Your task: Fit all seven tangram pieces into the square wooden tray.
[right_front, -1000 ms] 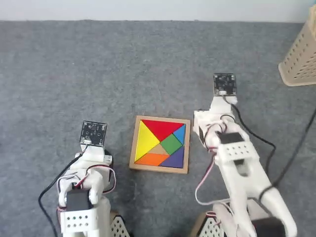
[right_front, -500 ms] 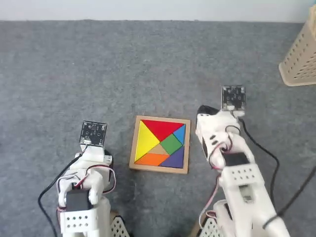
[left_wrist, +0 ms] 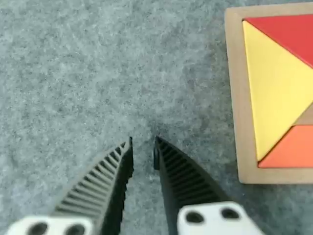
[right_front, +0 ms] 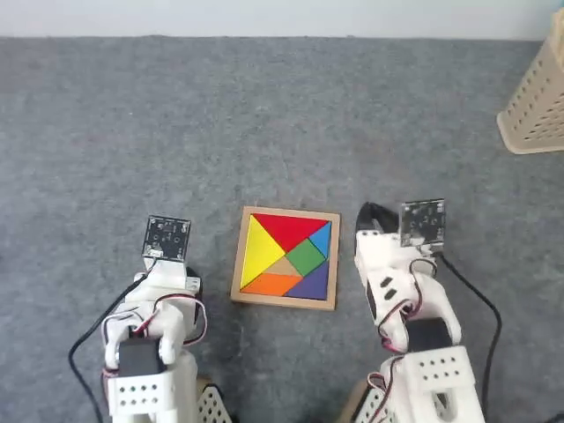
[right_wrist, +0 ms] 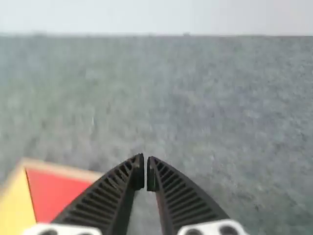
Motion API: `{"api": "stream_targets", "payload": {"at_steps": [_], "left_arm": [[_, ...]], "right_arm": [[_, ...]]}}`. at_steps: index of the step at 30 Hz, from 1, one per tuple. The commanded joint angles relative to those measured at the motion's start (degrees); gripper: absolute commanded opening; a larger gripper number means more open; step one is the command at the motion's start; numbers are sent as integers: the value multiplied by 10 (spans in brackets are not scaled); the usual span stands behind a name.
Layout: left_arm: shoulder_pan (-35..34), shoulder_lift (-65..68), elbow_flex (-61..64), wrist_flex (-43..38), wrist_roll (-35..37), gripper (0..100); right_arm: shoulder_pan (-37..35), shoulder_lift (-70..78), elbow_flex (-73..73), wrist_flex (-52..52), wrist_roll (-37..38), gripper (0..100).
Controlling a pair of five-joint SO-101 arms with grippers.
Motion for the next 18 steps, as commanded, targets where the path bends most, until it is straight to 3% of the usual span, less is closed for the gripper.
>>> {"api": "stream_targets", "payload": {"at_steps": [1, 9, 18], "left_arm": [[1, -12, -5, 0, 4, 71], [1, -12, -5, 0, 4, 71], [1, -12, -5, 0, 4, 71]], "right_arm": [[8, -76, -7, 107, 53, 6], [8, -239, 3, 302, 99, 6], [58, -237, 61, 247, 178, 6]]}}
